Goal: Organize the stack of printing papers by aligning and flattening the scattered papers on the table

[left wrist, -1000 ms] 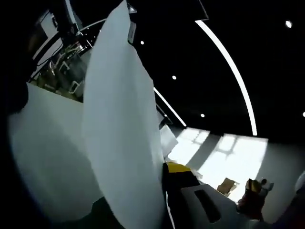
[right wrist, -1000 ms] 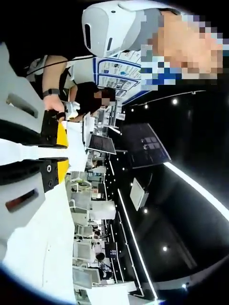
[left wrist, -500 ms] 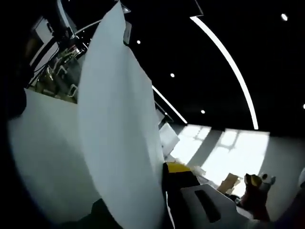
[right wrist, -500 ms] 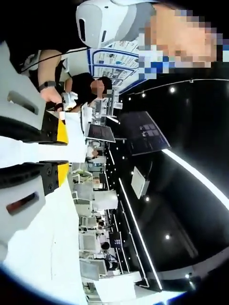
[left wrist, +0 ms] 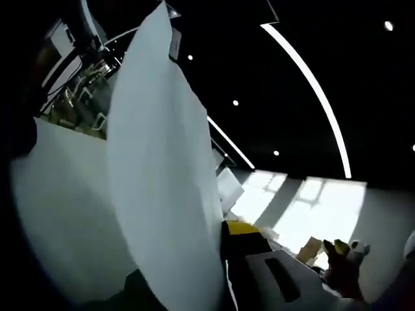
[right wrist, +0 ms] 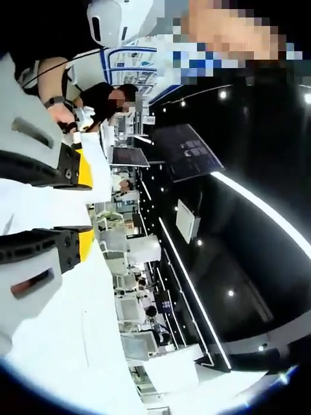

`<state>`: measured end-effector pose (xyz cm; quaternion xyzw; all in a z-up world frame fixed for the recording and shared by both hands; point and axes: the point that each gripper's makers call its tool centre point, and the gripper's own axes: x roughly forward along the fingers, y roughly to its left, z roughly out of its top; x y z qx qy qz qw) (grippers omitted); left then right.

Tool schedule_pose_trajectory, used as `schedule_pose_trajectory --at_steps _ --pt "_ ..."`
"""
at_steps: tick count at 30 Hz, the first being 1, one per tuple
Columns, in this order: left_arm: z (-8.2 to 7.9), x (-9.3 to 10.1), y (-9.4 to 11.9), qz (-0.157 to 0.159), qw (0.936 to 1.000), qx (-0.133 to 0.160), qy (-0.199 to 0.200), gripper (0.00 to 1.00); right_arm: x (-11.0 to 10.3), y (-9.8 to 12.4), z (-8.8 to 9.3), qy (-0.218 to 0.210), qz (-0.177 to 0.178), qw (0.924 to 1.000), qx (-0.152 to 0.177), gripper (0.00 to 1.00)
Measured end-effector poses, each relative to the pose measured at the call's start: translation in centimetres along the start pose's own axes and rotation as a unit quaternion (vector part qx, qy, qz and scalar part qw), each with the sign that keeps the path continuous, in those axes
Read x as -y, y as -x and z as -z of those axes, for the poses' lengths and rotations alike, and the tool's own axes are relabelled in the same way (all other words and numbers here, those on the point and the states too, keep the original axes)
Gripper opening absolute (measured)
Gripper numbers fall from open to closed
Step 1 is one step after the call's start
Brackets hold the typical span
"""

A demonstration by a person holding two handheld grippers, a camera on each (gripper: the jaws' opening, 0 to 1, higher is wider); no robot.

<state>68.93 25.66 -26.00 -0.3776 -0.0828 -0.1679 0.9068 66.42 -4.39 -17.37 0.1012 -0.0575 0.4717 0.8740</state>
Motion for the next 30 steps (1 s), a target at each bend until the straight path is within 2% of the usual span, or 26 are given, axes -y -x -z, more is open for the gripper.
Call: schedule_pose_trajectory --at_steps 4,11,24,28,30 --pt "-0.3 -0.4 0.1 -0.001 0.9999 0.007 0.013 0.06 0.2 0.1 0.3 0.018 0.007 0.9998 -0.009 0.26" --pt "-0.3 -0.4 0.1 -0.002 0.9999 0.006 0.014 0.06 0.5 0.1 0.6 0.023 0.012 0.9995 -0.017 0.31" --pt "-0.4 -0.5 0.1 -0.002 0.9998 0.006 0.018 0.06 1.4 0.1 1.3 0.033 0.034 0.9980 -0.042 0.56" --pt "-0.4 -0.5 0.1 -0.002 0.9998 0.005 0.018 0.06 1.7 0.0 1.6 0.035 0.042 0.9970 -0.055 0.67" --pt "-0.3 -0.5 0.0 -0.001 0.9998 0.004 0.018 0.06 1.7 0.0 1.8 0.034 0.041 0.9968 -0.059 0.68"
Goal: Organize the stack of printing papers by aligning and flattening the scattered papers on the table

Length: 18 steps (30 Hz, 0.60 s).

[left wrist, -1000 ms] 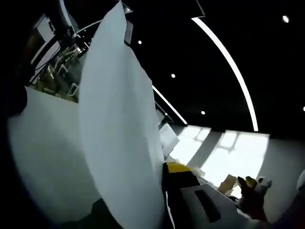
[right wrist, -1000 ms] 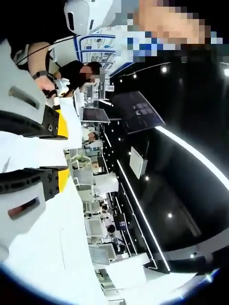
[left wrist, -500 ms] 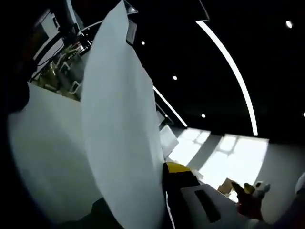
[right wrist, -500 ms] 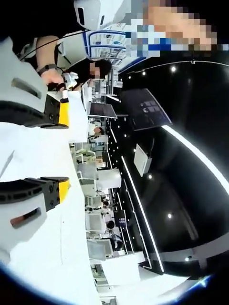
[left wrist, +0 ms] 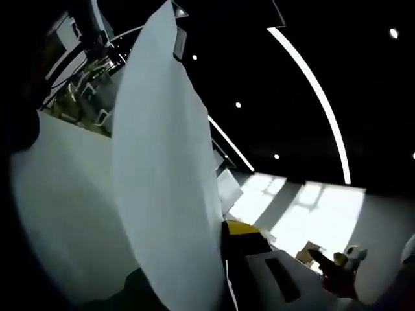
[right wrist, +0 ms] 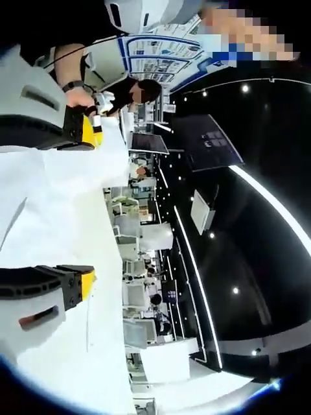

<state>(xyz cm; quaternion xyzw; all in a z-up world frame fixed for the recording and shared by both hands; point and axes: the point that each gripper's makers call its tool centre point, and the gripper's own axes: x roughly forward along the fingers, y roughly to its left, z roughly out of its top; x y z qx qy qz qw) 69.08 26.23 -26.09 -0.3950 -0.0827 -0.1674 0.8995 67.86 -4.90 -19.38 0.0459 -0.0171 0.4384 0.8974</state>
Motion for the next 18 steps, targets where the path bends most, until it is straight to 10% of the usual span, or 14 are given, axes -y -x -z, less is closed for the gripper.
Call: schedule_pose_trajectory --at_steps 18 --pt "0.0 0.1 0.0 -0.002 1.0000 0.001 0.001 0.06 1.3 -0.2 2.5 -0.013 0.034 0.9980 -0.052 0.89"
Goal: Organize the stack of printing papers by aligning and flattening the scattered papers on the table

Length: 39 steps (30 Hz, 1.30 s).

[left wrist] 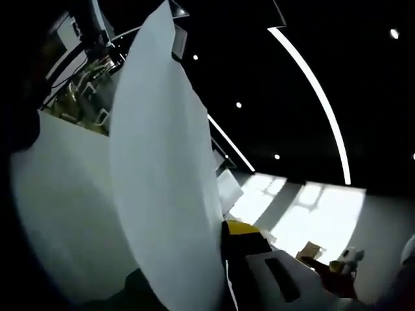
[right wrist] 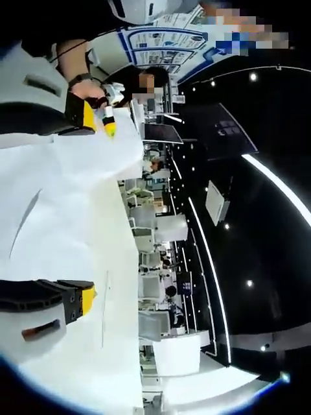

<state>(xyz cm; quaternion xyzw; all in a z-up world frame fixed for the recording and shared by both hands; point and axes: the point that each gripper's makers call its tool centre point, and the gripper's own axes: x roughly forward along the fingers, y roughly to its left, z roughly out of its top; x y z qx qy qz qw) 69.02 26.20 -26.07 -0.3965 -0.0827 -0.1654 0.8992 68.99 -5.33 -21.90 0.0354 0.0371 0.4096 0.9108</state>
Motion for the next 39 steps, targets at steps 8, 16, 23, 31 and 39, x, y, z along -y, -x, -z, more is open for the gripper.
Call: schedule_pose_trajectory --at_steps 8,16,23,31,39 --pt "-0.1 -0.2 0.0 -0.001 1.0000 0.001 0.000 0.06 0.7 -0.3 1.6 -0.012 0.019 0.9993 -0.030 0.90" --pt "-0.1 -0.1 0.1 -0.002 1.0000 0.002 0.000 0.06 1.6 -0.1 2.5 -0.024 0.037 0.9981 -0.044 0.90" --pt "-0.2 -0.2 0.1 -0.003 1.0000 0.002 -0.002 0.06 2.5 -0.1 3.9 -0.030 0.051 0.9963 -0.063 0.90" --pt "-0.1 0.0 0.1 -0.003 1.0000 0.002 -0.002 0.06 3.1 0.0 5.1 -0.037 0.064 0.9945 -0.074 0.90" --pt "-0.1 -0.1 0.1 -0.003 1.0000 0.002 -0.002 0.06 4.4 0.2 6.6 -0.044 0.085 0.9914 -0.089 0.90"
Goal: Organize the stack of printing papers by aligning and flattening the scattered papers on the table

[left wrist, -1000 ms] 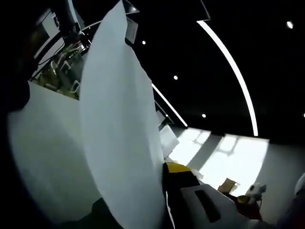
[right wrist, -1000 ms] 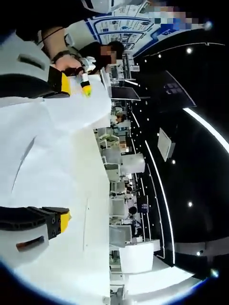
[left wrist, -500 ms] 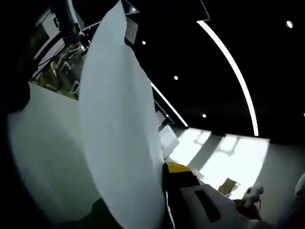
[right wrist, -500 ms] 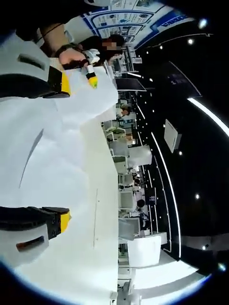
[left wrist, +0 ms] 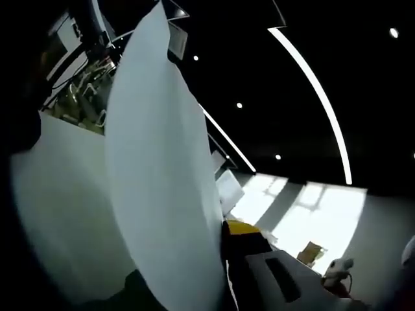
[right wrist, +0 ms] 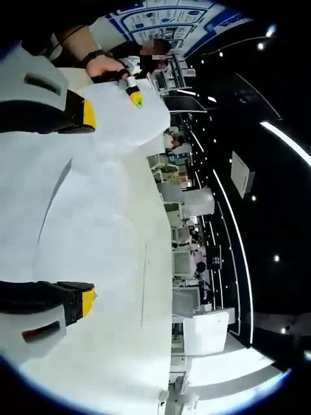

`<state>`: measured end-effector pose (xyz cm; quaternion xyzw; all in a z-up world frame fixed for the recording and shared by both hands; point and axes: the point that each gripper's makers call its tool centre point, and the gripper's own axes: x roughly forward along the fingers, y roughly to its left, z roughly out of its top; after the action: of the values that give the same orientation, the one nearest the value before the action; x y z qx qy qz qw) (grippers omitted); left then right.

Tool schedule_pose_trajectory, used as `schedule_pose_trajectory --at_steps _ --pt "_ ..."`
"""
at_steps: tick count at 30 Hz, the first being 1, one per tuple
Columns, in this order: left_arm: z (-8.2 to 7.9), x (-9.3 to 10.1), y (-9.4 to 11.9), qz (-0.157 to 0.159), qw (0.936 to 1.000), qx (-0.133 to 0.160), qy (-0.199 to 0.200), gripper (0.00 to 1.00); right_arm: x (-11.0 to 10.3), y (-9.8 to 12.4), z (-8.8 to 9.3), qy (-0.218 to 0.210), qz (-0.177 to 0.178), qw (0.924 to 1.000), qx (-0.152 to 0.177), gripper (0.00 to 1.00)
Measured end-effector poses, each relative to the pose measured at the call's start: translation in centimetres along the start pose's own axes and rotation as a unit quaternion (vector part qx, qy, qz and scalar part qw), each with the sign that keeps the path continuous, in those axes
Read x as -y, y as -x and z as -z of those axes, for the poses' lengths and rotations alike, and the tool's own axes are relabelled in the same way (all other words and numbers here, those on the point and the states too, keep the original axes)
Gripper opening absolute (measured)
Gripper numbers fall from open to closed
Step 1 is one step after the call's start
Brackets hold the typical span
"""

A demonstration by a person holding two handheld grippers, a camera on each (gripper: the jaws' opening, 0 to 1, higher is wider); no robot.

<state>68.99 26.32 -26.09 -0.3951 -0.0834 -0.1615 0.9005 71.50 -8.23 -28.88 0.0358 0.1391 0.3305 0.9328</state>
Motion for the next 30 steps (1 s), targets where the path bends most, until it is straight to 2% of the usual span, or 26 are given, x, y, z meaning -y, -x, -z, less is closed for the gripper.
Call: schedule_pose_trajectory --at_steps 4,10,25,30 --pt "0.0 0.0 0.0 0.000 1.0000 0.000 0.000 0.06 0.4 -0.1 0.4 -0.002 0.009 1.0000 -0.003 0.90" --pt "-0.1 -0.1 0.0 0.000 1.0000 0.000 0.000 0.06 0.5 0.2 -0.1 -0.028 0.004 0.9992 0.027 0.90" --pt "0.0 -0.2 0.0 -0.002 1.0000 0.001 -0.001 0.06 2.6 0.7 1.7 0.001 0.067 0.9977 0.000 0.90" --pt "0.0 -0.2 0.0 -0.001 1.0000 0.000 -0.001 0.06 3.6 1.0 1.8 -0.015 0.085 0.9962 0.009 0.90"
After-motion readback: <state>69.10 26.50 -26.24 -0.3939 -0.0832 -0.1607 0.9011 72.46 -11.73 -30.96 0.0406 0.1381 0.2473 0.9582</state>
